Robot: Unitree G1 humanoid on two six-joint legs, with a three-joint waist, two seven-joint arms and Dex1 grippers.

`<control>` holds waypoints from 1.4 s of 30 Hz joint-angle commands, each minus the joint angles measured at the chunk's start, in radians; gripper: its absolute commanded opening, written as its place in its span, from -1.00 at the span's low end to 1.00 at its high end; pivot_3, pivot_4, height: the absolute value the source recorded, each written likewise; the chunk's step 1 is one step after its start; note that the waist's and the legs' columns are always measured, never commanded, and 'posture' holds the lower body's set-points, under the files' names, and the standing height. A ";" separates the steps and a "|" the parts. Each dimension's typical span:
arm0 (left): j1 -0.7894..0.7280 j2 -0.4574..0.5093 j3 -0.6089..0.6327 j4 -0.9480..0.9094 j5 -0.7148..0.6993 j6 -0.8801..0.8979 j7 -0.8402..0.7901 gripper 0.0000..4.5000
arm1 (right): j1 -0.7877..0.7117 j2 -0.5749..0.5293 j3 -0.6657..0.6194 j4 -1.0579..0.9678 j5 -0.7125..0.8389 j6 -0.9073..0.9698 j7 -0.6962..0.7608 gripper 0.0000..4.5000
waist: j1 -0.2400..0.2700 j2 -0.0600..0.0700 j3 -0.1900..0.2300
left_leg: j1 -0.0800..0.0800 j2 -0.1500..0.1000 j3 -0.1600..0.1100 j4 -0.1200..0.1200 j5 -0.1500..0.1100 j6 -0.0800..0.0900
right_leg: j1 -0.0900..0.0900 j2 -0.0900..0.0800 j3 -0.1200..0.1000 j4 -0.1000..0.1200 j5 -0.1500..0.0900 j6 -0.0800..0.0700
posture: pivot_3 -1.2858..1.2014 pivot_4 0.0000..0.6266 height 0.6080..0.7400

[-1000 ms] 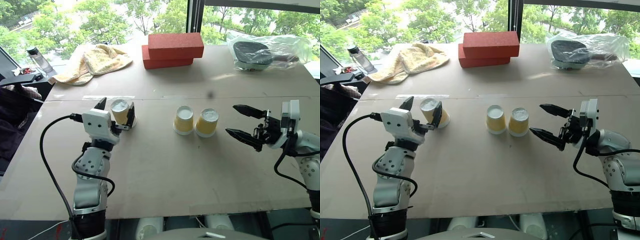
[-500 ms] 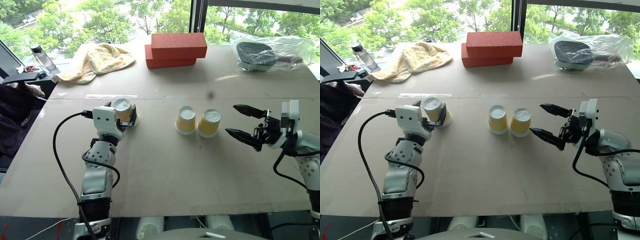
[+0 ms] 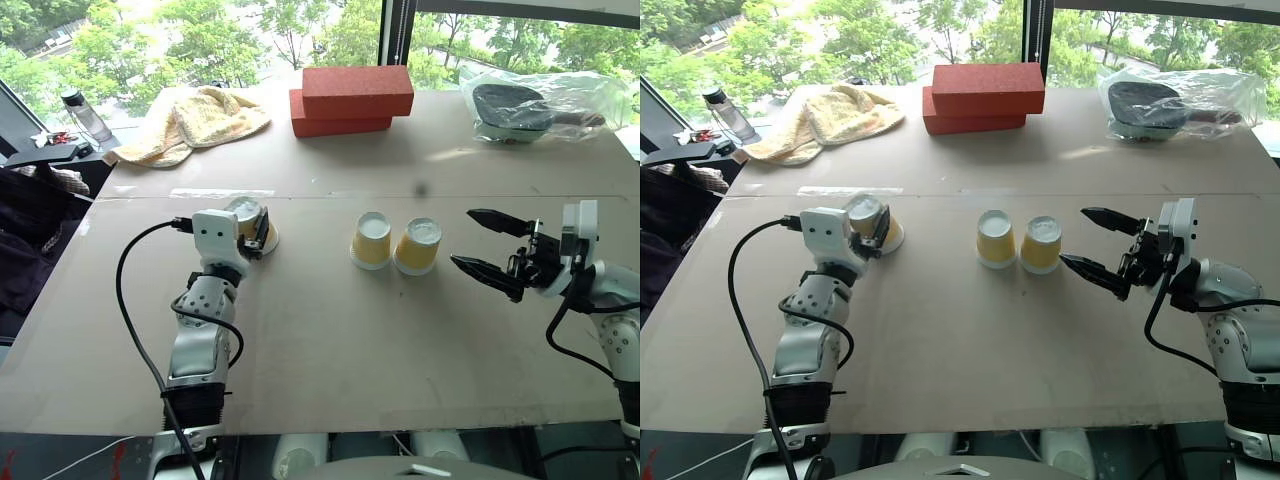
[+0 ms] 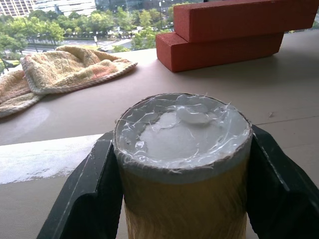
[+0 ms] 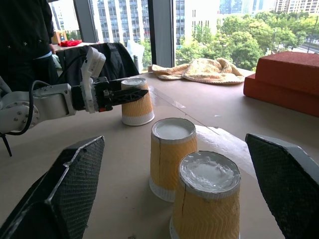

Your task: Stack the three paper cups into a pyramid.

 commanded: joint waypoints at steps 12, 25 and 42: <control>-0.346 0.075 -0.133 -0.105 -0.200 0.170 -0.310 0.10 | 0.063 -0.020 -0.090 -0.061 0.011 -0.019 -0.017 1.00 | 0.004 0.000 0.000 | -0.003 -0.001 -0.002 0.001 0.000 -0.001 | 0.000 0.000 -0.003 -0.001 0.000 0.000 | 0.03 -0.52 1.00; -0.589 0.019 -0.347 0.059 -0.285 0.245 -0.710 0.10 | 0.227 0.021 -0.149 -0.189 -0.004 -0.057 -0.117 1.00 | -0.002 0.000 0.000 | -0.001 -0.001 -0.002 0.001 0.002 -0.004 | 0.000 0.006 -0.002 0.000 0.000 0.000 | 0.03 -0.52 1.00; -0.612 0.019 -0.386 0.094 -0.212 0.273 -0.768 0.10 | 0.249 0.031 -0.135 -0.196 -0.007 -0.094 -0.159 1.00 | 0.000 0.000 0.000 | -0.002 -0.001 -0.002 0.001 0.001 -0.001 | 0.000 0.007 0.000 0.000 0.000 0.000 | 0.03 -0.52 1.00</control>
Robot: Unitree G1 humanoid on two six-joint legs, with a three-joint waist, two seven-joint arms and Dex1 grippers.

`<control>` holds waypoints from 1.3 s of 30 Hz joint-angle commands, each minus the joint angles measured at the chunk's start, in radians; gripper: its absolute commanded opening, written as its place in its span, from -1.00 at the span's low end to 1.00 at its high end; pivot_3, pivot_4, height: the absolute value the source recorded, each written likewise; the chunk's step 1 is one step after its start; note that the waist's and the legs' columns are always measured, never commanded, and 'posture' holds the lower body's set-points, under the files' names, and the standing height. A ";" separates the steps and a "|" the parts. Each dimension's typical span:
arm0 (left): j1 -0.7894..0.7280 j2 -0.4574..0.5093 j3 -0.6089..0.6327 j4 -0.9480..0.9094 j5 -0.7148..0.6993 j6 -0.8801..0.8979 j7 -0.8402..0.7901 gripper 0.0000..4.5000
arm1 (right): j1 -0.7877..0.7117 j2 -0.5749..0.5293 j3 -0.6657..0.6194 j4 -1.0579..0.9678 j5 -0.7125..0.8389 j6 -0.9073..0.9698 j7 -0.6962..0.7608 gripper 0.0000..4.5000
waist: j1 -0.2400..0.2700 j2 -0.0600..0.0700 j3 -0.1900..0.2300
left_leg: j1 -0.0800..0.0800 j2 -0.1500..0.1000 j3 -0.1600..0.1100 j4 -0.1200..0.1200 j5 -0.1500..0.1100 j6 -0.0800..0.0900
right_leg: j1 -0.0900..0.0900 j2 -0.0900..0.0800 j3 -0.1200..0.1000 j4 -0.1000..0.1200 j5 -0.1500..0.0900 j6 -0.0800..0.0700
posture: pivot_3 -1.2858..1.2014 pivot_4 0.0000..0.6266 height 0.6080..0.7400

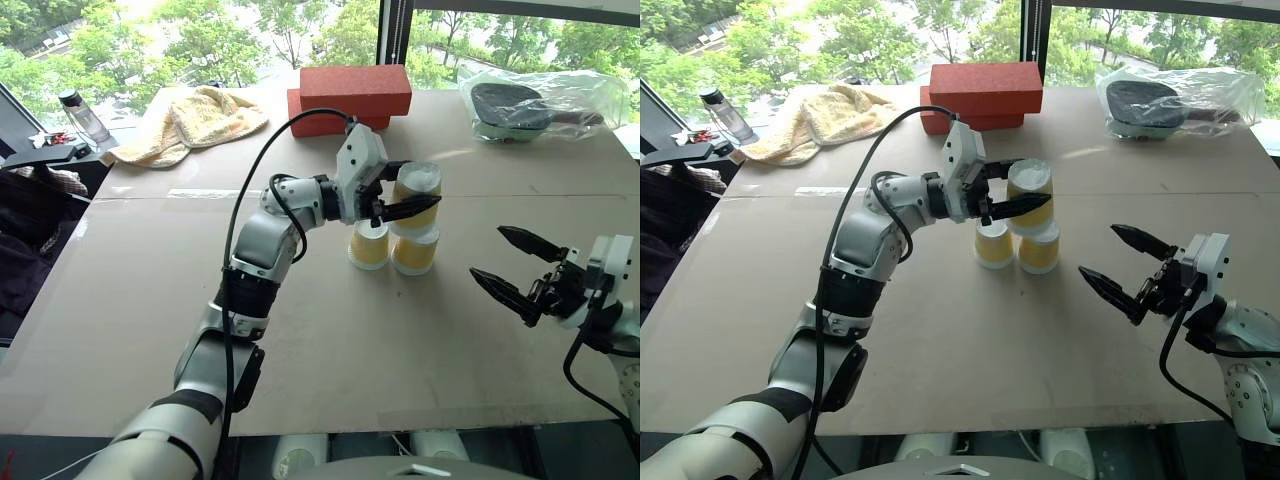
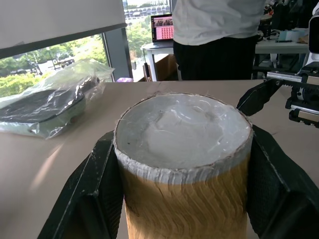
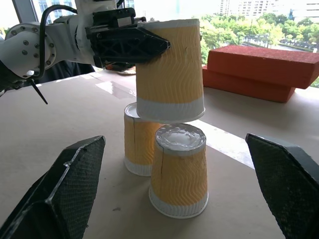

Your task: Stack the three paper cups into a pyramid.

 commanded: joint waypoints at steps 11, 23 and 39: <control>0.051 0.010 -0.002 -0.079 0.025 0.022 0.026 0.10 | -0.028 -0.013 -0.015 -0.018 0.021 0.000 0.019 1.00 | 0.000 0.000 0.000 | 0.000 0.000 0.000 0.000 0.000 0.000 | 0.000 0.000 0.000 0.000 0.000 0.000 | 0.03 -0.52 1.00; 0.057 0.013 0.002 -0.072 0.049 0.016 0.051 0.69 | -0.035 -0.018 -0.013 -0.007 0.014 0.004 0.027 1.00 | 0.000 0.000 0.000 | 0.000 0.000 0.000 0.000 0.000 0.000 | 0.000 0.000 0.000 0.000 0.000 0.000 | 0.03 -0.52 1.00; 0.182 0.028 0.085 -0.262 -0.117 -0.001 -0.031 0.96 | -0.037 -0.021 0.005 0.037 -0.019 -0.013 0.062 1.00 | 0.000 0.000 0.000 | 0.000 0.001 0.000 0.000 0.002 -0.003 | 0.000 0.000 0.001 0.000 0.000 0.000 | 0.03 -0.52 1.00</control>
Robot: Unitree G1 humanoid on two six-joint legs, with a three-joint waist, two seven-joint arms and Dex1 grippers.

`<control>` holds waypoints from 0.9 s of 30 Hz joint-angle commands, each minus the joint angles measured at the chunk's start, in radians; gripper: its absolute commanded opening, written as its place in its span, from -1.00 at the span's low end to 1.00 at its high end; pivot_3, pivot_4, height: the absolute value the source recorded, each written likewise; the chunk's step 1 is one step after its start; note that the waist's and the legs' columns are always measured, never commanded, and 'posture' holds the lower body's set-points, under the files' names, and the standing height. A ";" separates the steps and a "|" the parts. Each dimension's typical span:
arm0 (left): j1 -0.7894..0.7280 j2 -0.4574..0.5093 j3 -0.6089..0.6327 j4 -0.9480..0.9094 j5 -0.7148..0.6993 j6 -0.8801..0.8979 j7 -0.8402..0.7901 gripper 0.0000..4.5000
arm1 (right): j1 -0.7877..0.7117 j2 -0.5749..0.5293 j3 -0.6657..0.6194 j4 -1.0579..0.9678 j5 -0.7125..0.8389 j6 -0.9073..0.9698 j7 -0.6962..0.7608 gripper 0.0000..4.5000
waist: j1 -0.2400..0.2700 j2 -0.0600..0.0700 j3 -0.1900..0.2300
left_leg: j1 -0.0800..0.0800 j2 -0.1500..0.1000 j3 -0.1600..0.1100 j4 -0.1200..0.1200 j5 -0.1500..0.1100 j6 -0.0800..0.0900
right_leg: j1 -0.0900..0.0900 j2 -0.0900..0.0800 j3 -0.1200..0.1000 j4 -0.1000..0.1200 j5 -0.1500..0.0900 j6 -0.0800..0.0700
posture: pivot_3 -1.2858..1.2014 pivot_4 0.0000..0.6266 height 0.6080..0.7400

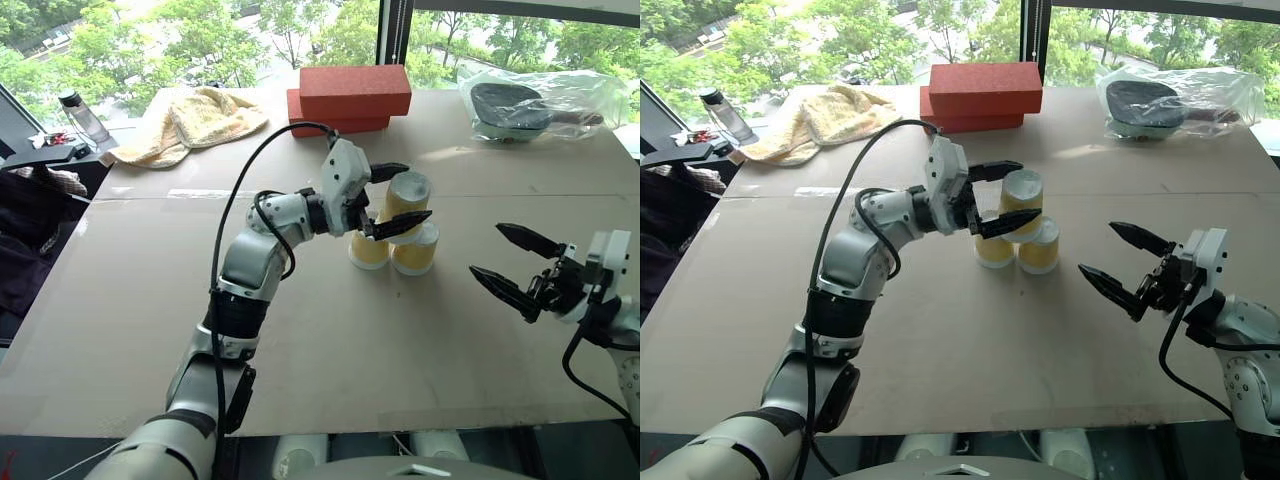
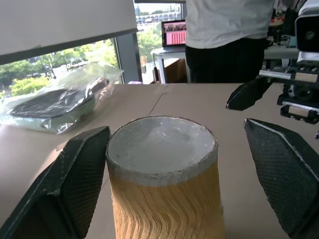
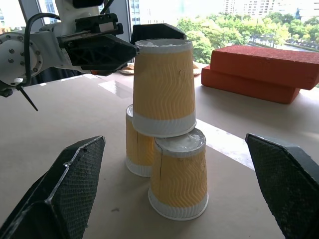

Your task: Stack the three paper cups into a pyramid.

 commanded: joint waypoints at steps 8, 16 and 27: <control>0.083 0.084 0.098 -0.107 -0.028 -0.011 0.059 0.96 | -0.026 0.004 0.019 0.036 -0.014 -0.026 0.032 1.00 | 0.000 0.000 0.000 | 0.001 0.000 0.000 0.000 -0.002 0.003 | 0.000 0.000 0.000 0.001 0.000 0.000 | 0.03 -0.52 1.00; 0.089 0.067 0.092 -0.094 -0.003 -0.054 0.101 0.96 | -0.063 0.002 0.042 0.063 -0.021 -0.024 0.047 1.00 | 0.001 0.000 0.000 | 0.001 0.000 0.000 0.000 -0.002 0.003 | 0.000 0.000 0.000 0.000 0.000 0.000 | 0.03 -0.52 1.00; 0.275 0.159 0.217 -0.295 -0.247 0.049 0.001 0.96 | -0.028 -0.010 0.034 0.061 -0.043 -0.041 0.060 1.00 | -0.004 0.001 0.000 | 0.001 0.001 0.000 0.000 -0.001 0.001 | 0.000 0.000 0.001 0.001 0.000 0.000 | 0.03 -0.52 1.00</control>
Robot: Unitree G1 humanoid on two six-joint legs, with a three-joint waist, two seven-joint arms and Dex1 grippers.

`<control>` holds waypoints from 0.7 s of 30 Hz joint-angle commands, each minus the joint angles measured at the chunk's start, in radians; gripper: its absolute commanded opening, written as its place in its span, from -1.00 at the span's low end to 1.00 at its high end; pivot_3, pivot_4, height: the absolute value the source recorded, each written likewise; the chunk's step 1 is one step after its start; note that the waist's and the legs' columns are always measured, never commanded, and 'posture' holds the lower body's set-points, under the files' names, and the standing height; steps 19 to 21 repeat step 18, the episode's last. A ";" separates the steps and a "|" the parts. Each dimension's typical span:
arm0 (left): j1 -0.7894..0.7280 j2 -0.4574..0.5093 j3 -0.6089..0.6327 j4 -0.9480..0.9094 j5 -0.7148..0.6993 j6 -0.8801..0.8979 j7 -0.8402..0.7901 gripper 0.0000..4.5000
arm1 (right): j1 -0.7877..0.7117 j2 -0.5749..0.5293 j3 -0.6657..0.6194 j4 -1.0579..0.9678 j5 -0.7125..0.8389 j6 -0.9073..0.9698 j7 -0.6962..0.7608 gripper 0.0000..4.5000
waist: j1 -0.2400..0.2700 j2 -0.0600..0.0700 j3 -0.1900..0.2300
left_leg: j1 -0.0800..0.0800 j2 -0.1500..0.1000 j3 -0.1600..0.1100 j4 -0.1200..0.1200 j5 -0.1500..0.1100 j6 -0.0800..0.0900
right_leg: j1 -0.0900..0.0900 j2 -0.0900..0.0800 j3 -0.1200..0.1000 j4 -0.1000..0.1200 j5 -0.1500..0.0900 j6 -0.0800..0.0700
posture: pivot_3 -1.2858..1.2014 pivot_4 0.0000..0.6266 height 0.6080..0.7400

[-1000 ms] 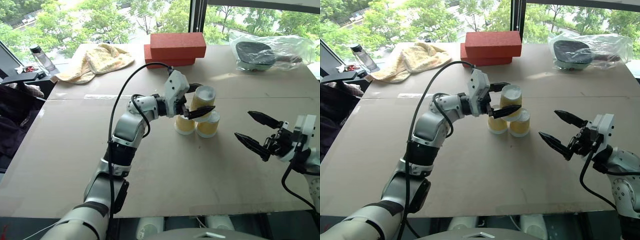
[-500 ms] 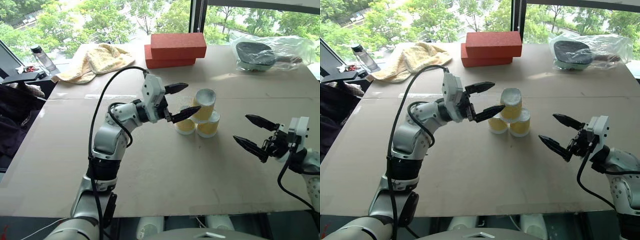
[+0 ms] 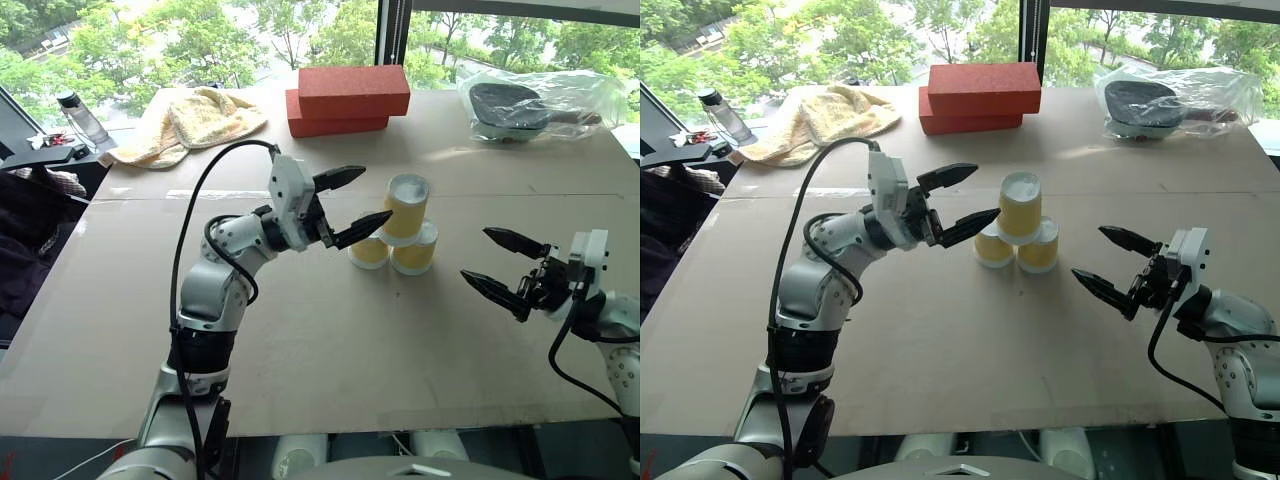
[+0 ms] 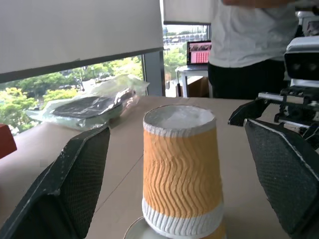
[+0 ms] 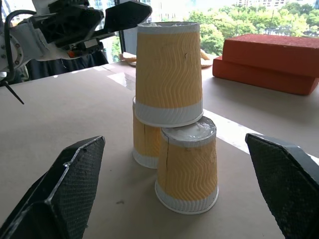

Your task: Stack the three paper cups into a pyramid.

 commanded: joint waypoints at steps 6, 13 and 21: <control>0.492 0.172 0.103 -0.182 -0.029 0.070 0.012 0.96 | 0.065 0.015 -0.029 0.095 -0.065 -0.103 0.032 1.00 | 0.000 0.001 -0.001 | 0.005 0.001 0.001 -0.002 -0.001 0.002 | 0.003 -0.002 0.003 0.000 0.000 0.000 | 0.03 -0.52 1.00; 0.641 0.157 0.040 -0.116 0.196 -0.026 0.159 0.96 | 0.047 0.030 -0.008 0.247 -0.133 -0.192 0.066 1.00 | 0.006 0.001 -0.001 | 0.008 -0.001 0.003 -0.002 -0.002 0.003 | 0.005 -0.003 0.002 0.001 0.000 -0.001 | 0.03 -0.52 1.00; 0.645 0.146 0.040 -0.105 0.230 -0.046 0.202 0.96 | 0.037 0.030 -0.005 0.285 -0.146 -0.215 0.079 1.00 | 0.003 0.002 -0.001 | 0.009 -0.001 0.004 -0.002 -0.002 0.003 | 0.006 -0.004 0.003 0.001 0.000 -0.001 | 0.03 -0.52 1.00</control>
